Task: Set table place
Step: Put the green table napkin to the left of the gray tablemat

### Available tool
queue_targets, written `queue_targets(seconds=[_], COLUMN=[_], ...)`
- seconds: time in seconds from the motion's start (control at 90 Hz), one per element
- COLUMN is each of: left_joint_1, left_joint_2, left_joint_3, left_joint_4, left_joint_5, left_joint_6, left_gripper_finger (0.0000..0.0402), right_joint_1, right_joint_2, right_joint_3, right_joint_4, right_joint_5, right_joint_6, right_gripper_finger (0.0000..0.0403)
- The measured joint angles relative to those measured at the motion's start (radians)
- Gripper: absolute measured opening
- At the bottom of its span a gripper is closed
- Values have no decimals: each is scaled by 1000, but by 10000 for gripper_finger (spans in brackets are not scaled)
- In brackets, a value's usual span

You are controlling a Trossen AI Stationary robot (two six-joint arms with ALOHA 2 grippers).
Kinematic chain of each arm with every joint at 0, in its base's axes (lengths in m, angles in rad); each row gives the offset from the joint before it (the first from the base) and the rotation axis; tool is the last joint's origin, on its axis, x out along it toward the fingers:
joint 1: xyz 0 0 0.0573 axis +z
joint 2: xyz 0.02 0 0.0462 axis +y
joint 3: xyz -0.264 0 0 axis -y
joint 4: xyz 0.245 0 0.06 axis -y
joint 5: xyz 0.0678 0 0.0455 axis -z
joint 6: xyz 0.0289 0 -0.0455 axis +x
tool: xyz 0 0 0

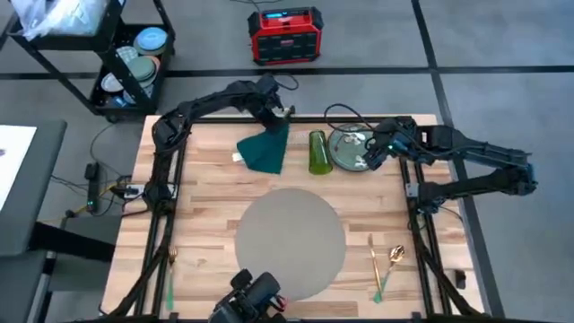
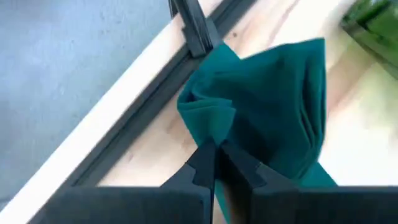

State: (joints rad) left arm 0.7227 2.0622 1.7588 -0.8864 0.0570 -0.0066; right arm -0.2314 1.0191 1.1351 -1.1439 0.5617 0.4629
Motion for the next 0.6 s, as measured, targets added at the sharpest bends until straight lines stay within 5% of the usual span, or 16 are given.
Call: queue_targets(seconds=[0.411, 0.6], left_joint_1=[-109, -231], left_joint_2=[-227, -329], left_joint_3=[0, 0], left_joint_4=[-304, -575], left_joint_5=[-180, -380], left_joint_6=[-1, 20], left_gripper_finger=[0, 0], right_joint_1=[0, 3], right_joint_2=[0, 0], right_joint_3=[0, 0], right_joint_4=[0, 0], right_joint_5=[0, -3], right_joint_6=[0, 0], right_gripper_finger=[234, 234])
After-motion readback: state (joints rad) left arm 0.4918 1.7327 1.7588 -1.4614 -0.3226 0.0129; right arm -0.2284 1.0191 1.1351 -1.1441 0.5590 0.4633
